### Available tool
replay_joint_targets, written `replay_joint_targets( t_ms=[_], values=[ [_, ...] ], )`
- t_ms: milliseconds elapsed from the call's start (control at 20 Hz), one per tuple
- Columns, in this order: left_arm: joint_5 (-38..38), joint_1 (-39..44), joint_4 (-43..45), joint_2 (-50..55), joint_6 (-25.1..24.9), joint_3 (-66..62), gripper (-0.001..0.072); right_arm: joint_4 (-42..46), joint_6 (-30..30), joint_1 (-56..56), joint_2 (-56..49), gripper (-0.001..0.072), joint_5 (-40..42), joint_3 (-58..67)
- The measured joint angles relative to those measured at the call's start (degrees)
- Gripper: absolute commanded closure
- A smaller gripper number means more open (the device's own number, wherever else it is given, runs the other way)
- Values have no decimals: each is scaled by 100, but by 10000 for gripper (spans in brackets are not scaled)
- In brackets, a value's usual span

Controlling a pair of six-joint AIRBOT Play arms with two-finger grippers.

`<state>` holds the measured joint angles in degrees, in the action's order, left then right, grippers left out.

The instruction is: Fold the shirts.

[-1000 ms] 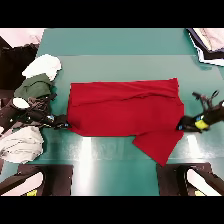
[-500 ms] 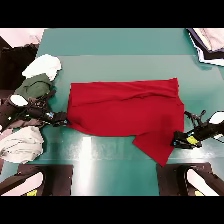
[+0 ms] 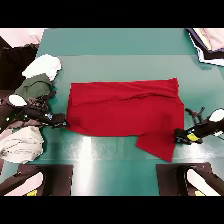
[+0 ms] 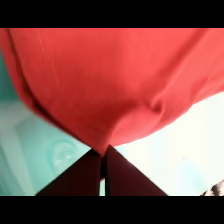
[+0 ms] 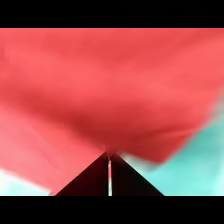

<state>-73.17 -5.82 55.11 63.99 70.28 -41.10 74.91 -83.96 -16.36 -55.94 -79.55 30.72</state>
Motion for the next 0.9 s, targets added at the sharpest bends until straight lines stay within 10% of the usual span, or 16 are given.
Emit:
replay_joint_targets(
  t_ms=[450, 900],
  values=[
    [-839, 2, 439, -1473, 293, 4, 686, 2, -212, 7, 1615, 697, -1213, 643],
    [1290, 2, 330, -1615, 404, 7, 685, -22, -94, 273, 616, 697, 173, 2004]
  ],
)
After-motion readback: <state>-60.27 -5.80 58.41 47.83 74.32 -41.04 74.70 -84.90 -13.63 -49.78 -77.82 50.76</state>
